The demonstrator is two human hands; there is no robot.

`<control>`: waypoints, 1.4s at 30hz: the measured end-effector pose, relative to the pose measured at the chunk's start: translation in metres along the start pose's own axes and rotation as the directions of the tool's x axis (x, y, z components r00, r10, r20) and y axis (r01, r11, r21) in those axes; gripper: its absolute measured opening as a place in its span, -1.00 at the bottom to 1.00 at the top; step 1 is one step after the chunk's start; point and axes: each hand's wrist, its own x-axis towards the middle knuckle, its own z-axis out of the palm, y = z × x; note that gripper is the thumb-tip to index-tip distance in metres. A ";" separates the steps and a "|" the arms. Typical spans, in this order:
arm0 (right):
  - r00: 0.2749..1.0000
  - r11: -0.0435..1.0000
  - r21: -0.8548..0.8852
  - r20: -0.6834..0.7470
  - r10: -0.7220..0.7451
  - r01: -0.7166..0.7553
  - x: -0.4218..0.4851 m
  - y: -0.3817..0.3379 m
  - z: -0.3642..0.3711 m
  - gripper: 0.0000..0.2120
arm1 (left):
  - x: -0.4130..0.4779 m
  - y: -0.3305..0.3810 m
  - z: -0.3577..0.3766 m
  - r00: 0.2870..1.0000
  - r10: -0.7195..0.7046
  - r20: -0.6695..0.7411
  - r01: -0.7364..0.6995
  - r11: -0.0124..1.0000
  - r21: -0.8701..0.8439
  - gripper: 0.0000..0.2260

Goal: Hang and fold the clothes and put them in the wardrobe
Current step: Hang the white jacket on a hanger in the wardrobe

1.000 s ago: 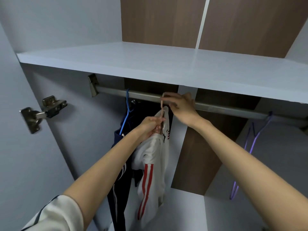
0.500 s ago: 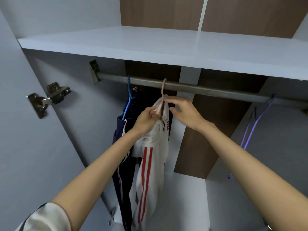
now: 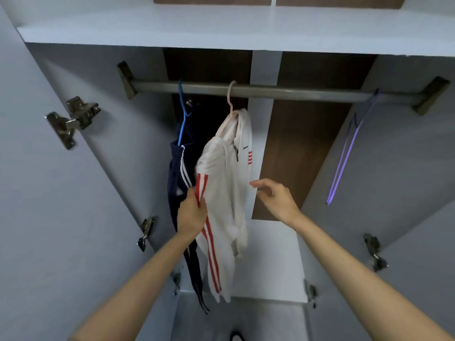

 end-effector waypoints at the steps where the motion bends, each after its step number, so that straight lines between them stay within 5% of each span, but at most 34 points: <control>1: 1.000 1.000 0.008 -0.011 0.028 -0.028 -0.008 0.007 0.006 -0.69 | -0.003 -0.007 0.002 1.000 0.005 -0.009 -0.005 1.000 -0.007 -0.80; 8: 0.970 0.964 0.112 -0.021 0.243 -0.239 -0.027 0.072 0.053 -0.71 | -0.007 -0.053 0.031 0.998 -0.021 -0.056 0.023 1.000 0.021 -0.88; 14: 0.863 0.844 0.245 -0.050 0.503 -0.478 -0.014 0.154 0.123 -0.81 | 0.001 -0.104 0.070 0.994 -0.106 -0.011 0.102 0.979 -0.175 -0.56; 19: 0.705 0.617 0.398 0.116 0.700 -0.679 0.012 0.224 0.205 -0.81 | 0.016 -0.164 0.105 0.986 -0.164 -0.025 0.151 0.950 -0.273 -0.61; 22: 0.559 0.366 0.502 0.311 0.769 -0.783 0.031 0.250 0.247 -0.85 | 0.024 -0.200 0.119 0.985 -0.174 -0.014 0.164 0.951 -0.261 -0.67; 25: 0.502 0.148 0.617 0.452 0.737 -0.773 0.047 0.276 0.285 -0.70 | 0.029 -0.227 0.129 0.987 -0.163 0.004 0.157 0.948 -0.278 -0.74; 28: 0.485 0.042 0.670 0.492 0.723 -0.741 0.063 0.298 0.317 -0.57 | 0.035 -0.244 0.137 0.988 -0.157 -0.006 0.148 0.944 -0.296 -0.83; 31: 0.474 -0.009 0.704 0.488 0.733 -0.710 0.082 0.316 0.339 -0.49 | 0.040 -0.255 0.143 0.989 -0.146 -0.008 0.135 0.938 -0.320 -0.89; 38: 0.463 0.028 0.772 0.352 0.813 -0.635 0.086 0.346 0.358 -0.70 | 0.044 -0.261 0.148 0.986 -0.166 -0.026 0.151 0.942 -0.298 -0.94; 42: 0.457 -0.069 0.868 0.325 0.828 -0.492 0.067 0.345 0.342 -0.69 | 0.043 -0.257 0.145 0.974 -0.221 -0.044 0.202 0.941 -0.270 -0.92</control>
